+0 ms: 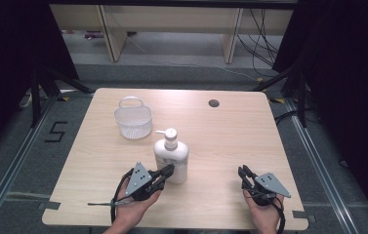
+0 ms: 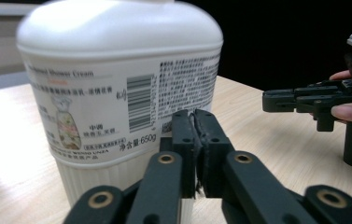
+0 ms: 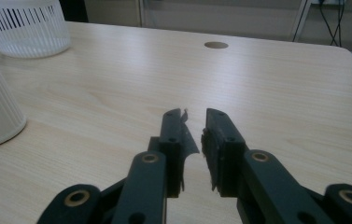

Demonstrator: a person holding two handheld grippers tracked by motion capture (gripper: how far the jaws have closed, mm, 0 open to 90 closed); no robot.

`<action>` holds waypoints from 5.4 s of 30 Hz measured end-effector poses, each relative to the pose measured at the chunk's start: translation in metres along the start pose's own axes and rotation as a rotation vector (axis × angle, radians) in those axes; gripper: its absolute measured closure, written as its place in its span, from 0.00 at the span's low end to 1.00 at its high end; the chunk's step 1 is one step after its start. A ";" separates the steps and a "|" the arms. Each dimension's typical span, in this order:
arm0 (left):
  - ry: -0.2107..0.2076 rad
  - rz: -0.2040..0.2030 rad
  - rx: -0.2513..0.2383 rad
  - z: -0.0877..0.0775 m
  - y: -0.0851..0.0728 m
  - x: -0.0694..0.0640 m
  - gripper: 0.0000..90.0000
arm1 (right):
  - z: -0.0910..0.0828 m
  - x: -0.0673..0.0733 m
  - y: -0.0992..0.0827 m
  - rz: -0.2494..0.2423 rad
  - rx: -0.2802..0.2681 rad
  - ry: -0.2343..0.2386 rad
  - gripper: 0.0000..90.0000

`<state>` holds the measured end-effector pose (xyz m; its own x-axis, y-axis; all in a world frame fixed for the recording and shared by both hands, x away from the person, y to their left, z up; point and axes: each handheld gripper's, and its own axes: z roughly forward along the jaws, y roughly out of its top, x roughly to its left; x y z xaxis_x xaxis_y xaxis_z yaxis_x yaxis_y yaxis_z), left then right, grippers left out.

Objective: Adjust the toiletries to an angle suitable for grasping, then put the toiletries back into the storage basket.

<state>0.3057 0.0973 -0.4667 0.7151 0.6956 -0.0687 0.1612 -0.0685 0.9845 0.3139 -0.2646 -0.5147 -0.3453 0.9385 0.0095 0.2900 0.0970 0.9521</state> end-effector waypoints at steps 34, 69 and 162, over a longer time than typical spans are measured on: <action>0.258 0.028 -0.168 -0.031 0.046 -0.008 0.42 | 0.002 -0.006 0.001 0.109 0.042 -0.005 0.54; 0.359 0.070 -0.160 0.028 0.074 -0.024 0.52 | 0.001 -0.003 0.001 0.051 0.042 -0.027 0.52; 0.427 0.069 -0.250 -0.030 0.120 0.048 0.66 | 0.000 -0.003 0.002 0.046 0.038 -0.027 0.51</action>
<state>0.3384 0.1440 -0.3472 0.3680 0.9297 0.0183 -0.0819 0.0128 0.9966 0.3155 -0.2669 -0.5130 -0.3067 0.9508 0.0447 0.3393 0.0653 0.9384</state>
